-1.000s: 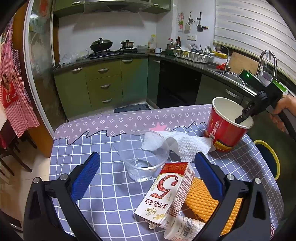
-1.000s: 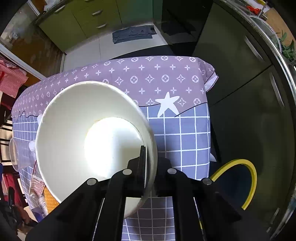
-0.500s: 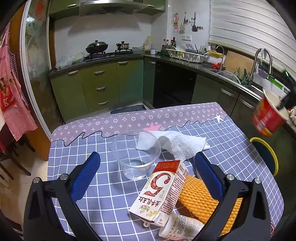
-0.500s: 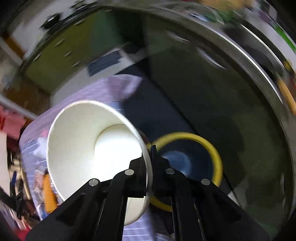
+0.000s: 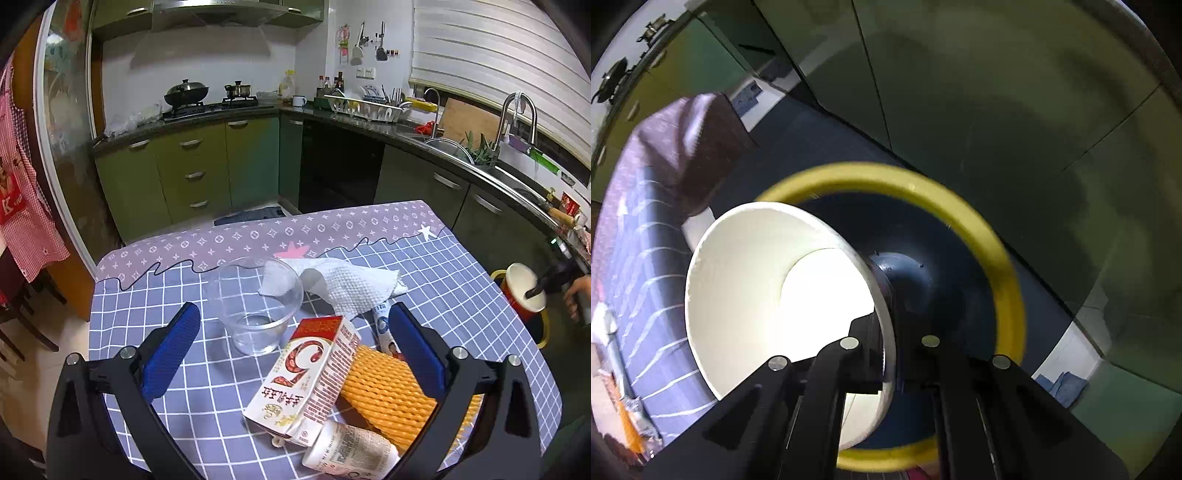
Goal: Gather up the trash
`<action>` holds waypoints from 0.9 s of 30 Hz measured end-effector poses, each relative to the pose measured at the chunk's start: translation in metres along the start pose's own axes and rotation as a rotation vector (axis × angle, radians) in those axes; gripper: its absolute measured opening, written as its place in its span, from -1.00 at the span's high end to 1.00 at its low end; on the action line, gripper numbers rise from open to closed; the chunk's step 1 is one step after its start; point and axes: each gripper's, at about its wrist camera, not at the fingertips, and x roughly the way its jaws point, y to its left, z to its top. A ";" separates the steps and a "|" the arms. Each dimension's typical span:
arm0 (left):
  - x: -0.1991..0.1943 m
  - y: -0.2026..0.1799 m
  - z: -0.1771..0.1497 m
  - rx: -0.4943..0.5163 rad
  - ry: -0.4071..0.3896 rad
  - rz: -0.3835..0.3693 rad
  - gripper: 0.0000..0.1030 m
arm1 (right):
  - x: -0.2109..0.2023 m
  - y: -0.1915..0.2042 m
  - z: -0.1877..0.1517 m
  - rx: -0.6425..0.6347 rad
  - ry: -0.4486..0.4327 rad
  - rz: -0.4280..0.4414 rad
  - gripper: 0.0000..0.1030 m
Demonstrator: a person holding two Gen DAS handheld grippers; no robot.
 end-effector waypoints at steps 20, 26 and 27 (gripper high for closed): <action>-0.007 -0.007 0.002 0.083 0.136 0.024 -0.89 | -0.017 0.037 -0.029 -0.130 -0.068 0.097 0.38; 0.018 0.008 0.009 0.108 0.251 -0.044 -0.89 | -0.025 0.057 -0.043 -0.182 -0.066 0.115 0.38; 0.020 0.011 0.012 0.102 0.254 -0.045 -0.89 | -0.026 0.057 -0.045 -0.189 -0.064 0.112 0.38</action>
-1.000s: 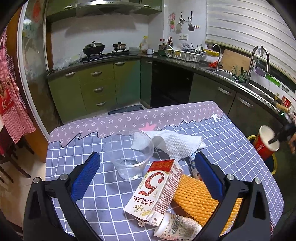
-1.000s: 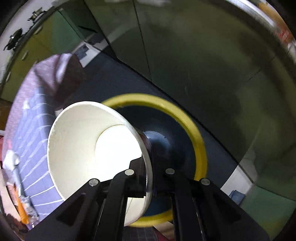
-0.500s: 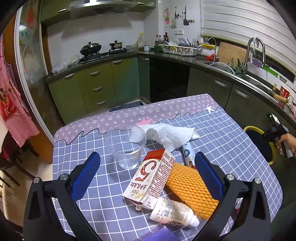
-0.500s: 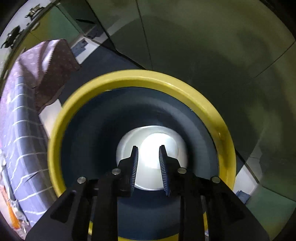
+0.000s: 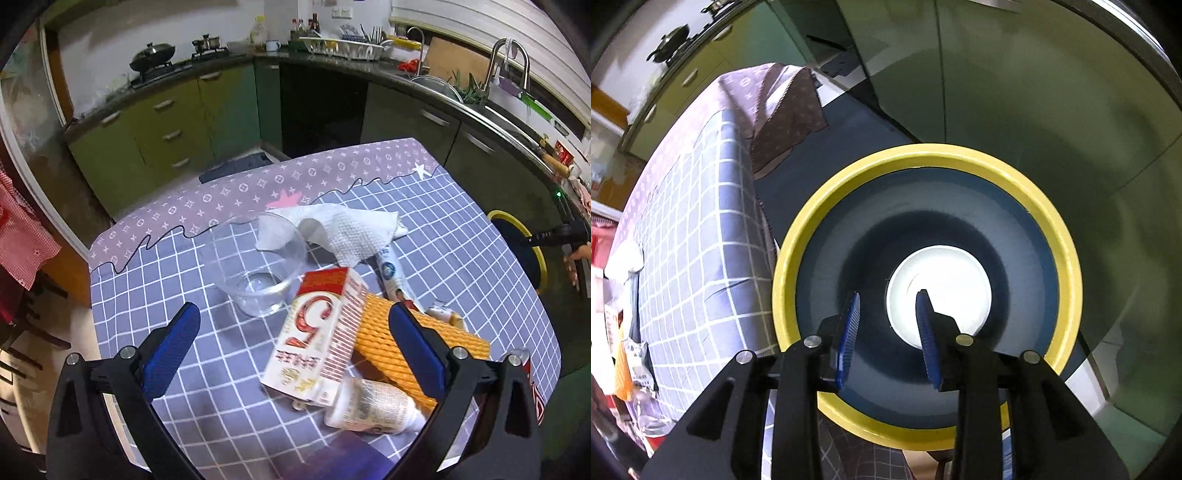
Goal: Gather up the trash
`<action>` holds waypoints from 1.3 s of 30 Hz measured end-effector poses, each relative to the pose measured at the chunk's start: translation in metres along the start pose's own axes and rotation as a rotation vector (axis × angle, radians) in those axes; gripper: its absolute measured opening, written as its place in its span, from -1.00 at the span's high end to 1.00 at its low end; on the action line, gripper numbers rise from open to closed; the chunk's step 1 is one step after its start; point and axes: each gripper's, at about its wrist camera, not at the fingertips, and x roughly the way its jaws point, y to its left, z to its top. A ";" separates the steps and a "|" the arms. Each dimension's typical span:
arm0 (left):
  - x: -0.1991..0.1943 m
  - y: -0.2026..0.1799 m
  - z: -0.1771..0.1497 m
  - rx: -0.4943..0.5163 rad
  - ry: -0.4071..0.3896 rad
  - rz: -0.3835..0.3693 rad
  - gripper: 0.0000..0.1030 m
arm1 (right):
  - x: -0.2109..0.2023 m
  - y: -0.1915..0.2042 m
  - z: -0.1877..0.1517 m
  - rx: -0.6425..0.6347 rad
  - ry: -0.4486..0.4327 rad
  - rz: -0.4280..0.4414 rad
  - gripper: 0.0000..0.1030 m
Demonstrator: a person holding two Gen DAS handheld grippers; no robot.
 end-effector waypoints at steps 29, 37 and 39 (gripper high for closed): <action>0.059 -0.001 0.046 0.096 0.132 0.048 -0.45 | 0.015 -0.006 -0.001 -0.027 0.045 0.003 0.38; 0.047 -0.007 0.050 0.121 0.105 0.061 -0.45 | 0.020 -0.005 -0.002 -0.035 0.052 0.008 0.38; 0.050 -0.006 0.051 0.118 0.132 0.066 -0.45 | 0.021 -0.004 -0.003 -0.037 0.055 0.011 0.38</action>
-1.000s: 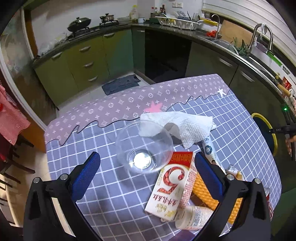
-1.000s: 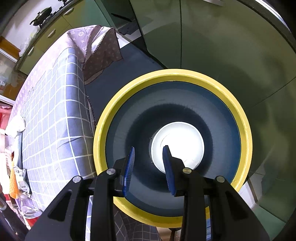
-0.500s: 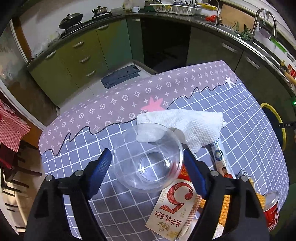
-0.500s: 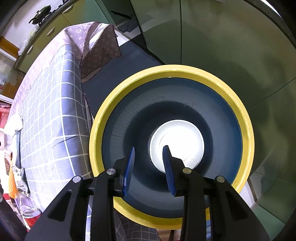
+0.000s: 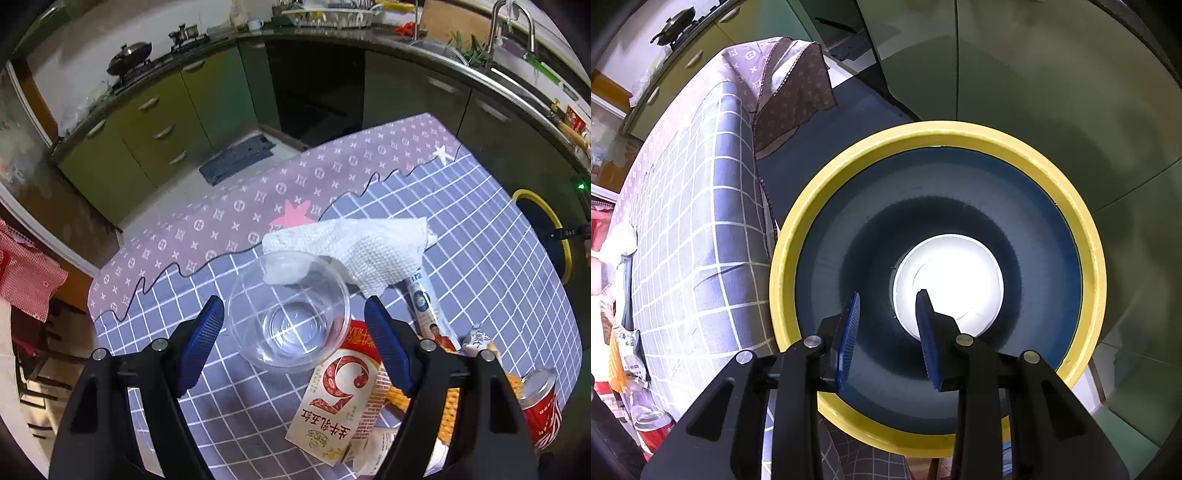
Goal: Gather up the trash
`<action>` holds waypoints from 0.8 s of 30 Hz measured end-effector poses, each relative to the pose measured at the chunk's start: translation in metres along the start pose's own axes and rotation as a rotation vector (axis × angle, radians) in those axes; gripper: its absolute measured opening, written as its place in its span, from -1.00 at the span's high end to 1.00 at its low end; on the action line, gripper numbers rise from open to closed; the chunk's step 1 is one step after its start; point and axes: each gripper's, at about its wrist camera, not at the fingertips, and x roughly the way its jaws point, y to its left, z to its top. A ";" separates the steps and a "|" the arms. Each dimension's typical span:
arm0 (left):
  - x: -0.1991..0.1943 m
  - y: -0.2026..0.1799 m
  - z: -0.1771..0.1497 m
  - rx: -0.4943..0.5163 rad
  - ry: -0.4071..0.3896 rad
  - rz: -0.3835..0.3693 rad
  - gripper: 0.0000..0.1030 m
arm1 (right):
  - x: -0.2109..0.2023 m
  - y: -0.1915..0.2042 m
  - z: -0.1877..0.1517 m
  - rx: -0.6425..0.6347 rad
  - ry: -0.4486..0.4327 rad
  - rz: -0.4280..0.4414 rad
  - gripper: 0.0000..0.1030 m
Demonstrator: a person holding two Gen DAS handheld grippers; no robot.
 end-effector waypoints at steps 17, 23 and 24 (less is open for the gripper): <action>0.020 0.005 0.016 -0.023 0.045 -0.021 -0.39 | 0.008 -0.002 0.003 -0.007 0.020 0.007 0.38; 0.025 0.013 0.015 -0.060 0.092 -0.077 0.48 | 0.009 -0.002 0.001 -0.008 0.019 0.015 0.38; 0.025 0.012 0.014 -0.056 0.094 -0.068 0.48 | 0.010 -0.002 0.000 -0.011 0.020 0.015 0.38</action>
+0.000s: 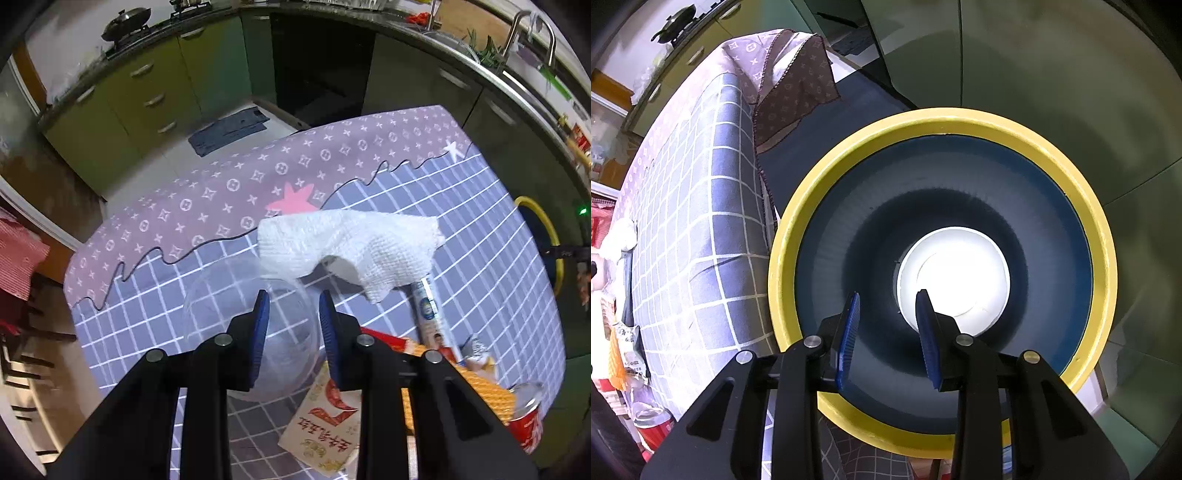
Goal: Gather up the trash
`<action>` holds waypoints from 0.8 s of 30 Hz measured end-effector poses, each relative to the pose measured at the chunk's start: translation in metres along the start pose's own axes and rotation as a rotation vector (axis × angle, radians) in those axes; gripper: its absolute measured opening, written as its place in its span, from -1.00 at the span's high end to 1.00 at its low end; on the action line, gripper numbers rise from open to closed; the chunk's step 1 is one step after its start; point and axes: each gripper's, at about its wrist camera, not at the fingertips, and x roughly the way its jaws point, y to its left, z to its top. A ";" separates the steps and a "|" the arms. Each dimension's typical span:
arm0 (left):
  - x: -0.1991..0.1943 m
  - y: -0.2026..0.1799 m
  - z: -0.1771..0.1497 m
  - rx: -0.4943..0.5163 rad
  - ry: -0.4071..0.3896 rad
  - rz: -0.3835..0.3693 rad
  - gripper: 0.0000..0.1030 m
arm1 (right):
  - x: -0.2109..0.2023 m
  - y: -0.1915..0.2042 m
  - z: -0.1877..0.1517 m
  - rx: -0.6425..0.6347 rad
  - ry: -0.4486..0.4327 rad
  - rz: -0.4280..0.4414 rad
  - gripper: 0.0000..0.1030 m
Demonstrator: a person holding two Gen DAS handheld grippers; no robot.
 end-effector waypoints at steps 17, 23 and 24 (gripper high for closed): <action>-0.028 -0.016 -0.008 0.083 -0.050 0.042 0.92 | -0.009 0.001 -0.005 -0.006 -0.016 0.029 0.38; -0.081 -0.089 -0.006 0.237 -0.124 -0.049 0.92 | -0.059 -0.004 -0.023 -0.015 -0.116 0.098 0.38; -0.086 -0.106 -0.005 0.269 -0.131 -0.071 0.91 | -0.070 -0.007 -0.028 -0.017 -0.138 0.105 0.38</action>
